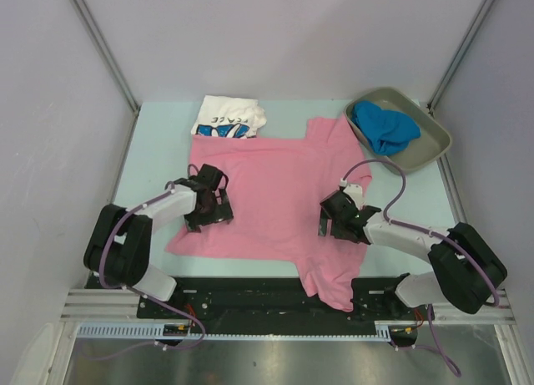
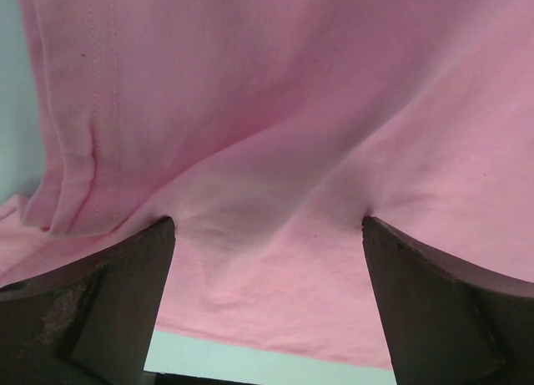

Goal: Fold and stack the t-shirts
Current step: Flatten the tshirt out

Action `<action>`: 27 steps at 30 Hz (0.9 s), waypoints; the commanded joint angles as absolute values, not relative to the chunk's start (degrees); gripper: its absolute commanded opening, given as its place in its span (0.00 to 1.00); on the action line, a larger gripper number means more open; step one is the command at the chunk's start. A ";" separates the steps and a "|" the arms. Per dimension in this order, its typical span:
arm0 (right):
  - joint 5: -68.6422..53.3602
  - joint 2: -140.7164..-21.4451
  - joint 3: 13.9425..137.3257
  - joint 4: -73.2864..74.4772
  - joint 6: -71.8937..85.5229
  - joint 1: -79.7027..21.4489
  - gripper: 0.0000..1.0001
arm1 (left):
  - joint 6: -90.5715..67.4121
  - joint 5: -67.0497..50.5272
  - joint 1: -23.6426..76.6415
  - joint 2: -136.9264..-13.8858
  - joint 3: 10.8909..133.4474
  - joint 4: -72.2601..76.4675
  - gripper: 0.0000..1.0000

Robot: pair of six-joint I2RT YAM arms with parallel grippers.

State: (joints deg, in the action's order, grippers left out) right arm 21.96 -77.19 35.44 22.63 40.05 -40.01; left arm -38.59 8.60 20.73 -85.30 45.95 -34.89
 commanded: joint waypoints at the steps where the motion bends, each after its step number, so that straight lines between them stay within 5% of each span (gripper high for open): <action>1: 21.09 -81.47 35.51 19.86 41.13 -39.64 1.00 | -38.58 13.27 21.62 -88.67 48.86 -36.65 1.00; 27: 16.17 -100.27 52.55 21.36 33.66 -28.30 1.00 | -37.88 12.31 18.72 -110.92 69.43 -39.64 1.00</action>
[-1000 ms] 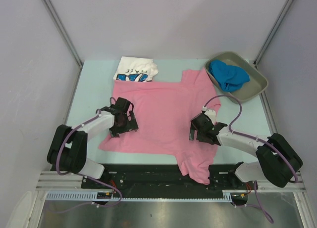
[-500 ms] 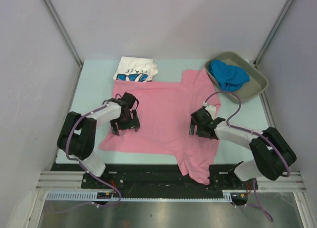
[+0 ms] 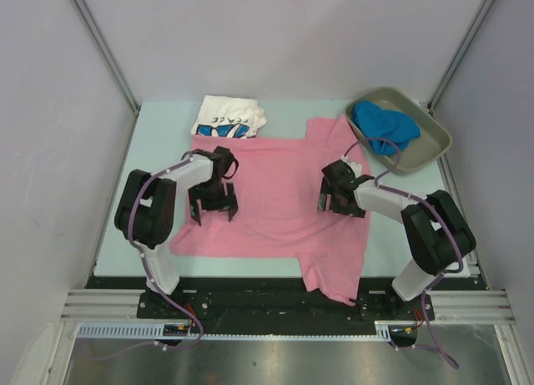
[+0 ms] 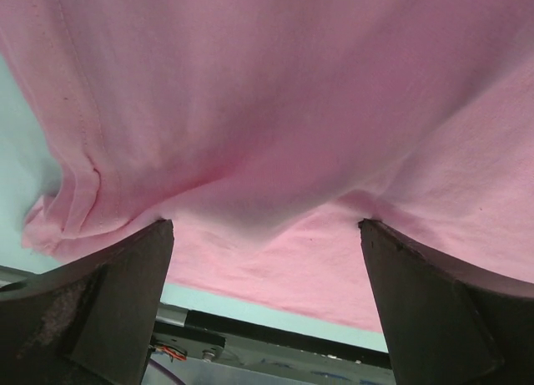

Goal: Fold and stack the t-shirts
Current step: Flatten the tshirt out, then fold the tshirt

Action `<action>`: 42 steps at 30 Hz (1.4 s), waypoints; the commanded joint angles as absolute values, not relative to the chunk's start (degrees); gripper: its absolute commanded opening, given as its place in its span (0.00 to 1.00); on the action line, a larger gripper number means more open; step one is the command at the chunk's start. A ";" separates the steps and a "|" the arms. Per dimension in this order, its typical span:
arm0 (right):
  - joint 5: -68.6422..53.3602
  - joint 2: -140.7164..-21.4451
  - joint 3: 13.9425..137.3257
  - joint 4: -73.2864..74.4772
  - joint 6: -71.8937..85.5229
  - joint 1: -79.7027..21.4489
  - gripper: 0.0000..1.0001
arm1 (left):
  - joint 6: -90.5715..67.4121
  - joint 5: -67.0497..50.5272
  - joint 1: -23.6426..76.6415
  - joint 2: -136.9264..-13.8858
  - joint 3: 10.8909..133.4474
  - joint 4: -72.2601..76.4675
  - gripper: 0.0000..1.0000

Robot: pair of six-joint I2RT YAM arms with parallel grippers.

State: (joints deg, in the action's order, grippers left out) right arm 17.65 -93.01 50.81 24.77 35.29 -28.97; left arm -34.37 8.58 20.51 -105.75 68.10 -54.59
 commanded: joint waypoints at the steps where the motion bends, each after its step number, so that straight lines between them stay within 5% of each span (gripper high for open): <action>1: 16.35 -100.81 53.08 21.27 33.49 -28.30 0.99 | -37.79 12.04 18.02 -111.79 70.83 -39.99 1.00; 19: 16.79 -106.52 63.45 22.24 31.29 -22.06 0.99 | -35.07 13.36 13.18 -121.20 91.39 -45.79 1.00; 31: 19.25 -111.10 72.33 23.82 29.80 -20.57 1.00 | -32.26 15.20 13.36 -116.81 91.32 -47.90 1.00; 42: 34.54 -90.73 72.33 28.38 27.34 -32.59 1.00 | -32.25 14.94 18.02 -89.68 82.72 -50.26 1.00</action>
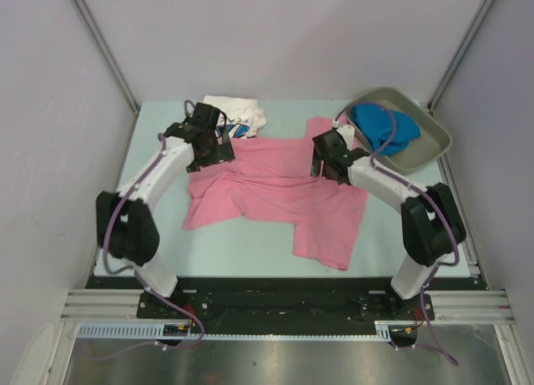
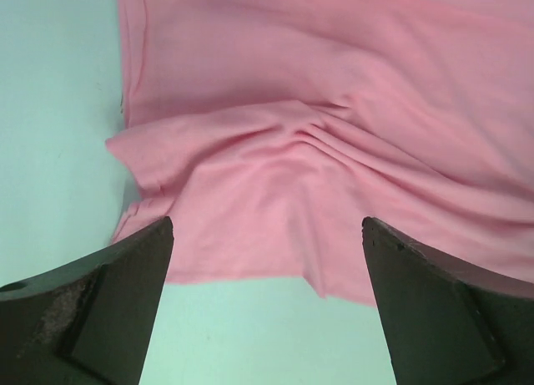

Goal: Fold and stack the t-shirts
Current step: Fold the tshirt

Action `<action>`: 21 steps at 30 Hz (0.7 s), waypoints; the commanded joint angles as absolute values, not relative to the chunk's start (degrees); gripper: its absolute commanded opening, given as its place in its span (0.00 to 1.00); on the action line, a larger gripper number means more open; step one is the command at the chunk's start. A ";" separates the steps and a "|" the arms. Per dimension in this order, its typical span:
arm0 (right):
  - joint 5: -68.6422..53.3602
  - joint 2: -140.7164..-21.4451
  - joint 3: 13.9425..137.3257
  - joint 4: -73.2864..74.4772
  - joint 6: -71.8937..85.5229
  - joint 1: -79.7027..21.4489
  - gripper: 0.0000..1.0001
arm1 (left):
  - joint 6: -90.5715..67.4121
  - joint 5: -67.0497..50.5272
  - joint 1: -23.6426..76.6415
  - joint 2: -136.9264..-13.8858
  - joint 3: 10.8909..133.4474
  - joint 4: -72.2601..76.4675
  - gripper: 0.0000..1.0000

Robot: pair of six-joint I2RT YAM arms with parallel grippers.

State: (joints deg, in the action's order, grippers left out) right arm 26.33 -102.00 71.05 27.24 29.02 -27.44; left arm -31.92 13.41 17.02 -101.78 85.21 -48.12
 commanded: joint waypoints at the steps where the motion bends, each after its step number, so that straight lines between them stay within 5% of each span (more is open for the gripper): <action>1: 35.76 -89.57 72.33 30.48 27.60 -33.39 1.00 | -32.78 14.68 18.02 -88.00 78.88 -50.45 1.00; 11: 36.04 -73.75 62.94 34.89 30.06 -42.71 1.00 | -45.96 1.52 11.96 -64.35 40.72 -33.24 0.99; 21: 35.51 -67.85 56.60 34.45 29.79 -47.11 1.00 | -46.05 -1.58 5.71 -65.74 32.87 -22.68 0.97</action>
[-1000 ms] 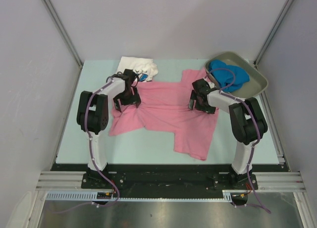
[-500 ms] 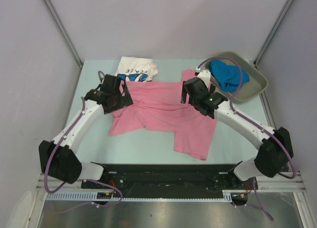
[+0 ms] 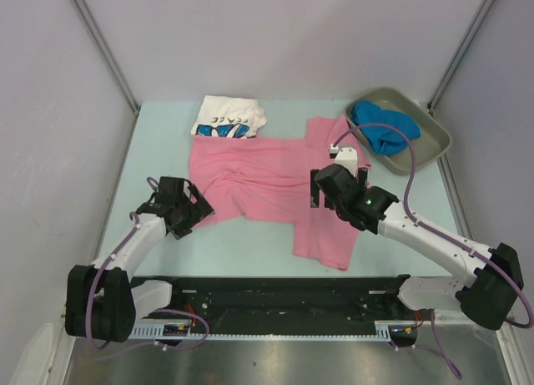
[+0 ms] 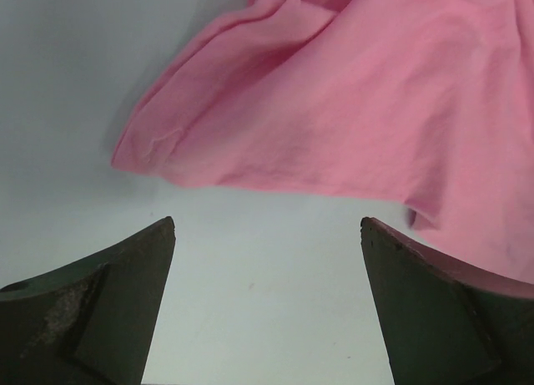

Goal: Fold and stack the t-shirts
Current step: Fold the tshirt

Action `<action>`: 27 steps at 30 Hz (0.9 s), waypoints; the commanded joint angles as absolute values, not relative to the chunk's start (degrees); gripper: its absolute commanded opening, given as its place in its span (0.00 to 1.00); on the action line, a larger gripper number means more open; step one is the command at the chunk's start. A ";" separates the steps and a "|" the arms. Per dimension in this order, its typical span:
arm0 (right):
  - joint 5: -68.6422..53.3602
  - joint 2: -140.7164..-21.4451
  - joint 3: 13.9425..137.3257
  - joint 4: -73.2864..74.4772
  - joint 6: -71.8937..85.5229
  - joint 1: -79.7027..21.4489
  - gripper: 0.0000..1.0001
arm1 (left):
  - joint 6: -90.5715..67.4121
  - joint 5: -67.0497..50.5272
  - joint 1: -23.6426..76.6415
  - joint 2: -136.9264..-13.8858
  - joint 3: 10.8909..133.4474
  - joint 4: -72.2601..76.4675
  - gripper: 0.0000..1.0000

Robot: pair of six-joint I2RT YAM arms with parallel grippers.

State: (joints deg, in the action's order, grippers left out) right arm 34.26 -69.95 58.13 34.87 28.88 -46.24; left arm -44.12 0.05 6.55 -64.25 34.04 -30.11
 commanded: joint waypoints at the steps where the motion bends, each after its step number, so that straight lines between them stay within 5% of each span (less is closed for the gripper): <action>1: 35.51 -67.59 56.08 34.19 29.71 -47.11 1.00 | -46.32 -0.80 5.54 -66.09 32.61 -22.41 0.97; 27: 33.75 -66.45 50.28 31.20 31.11 -47.29 1.00 | -43.07 6.06 -1.67 -74.00 35.77 -27.51 0.77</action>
State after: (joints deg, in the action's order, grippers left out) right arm 32.95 -67.94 50.85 32.67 29.98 -47.09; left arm -44.47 4.84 -0.43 -71.85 34.52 -29.67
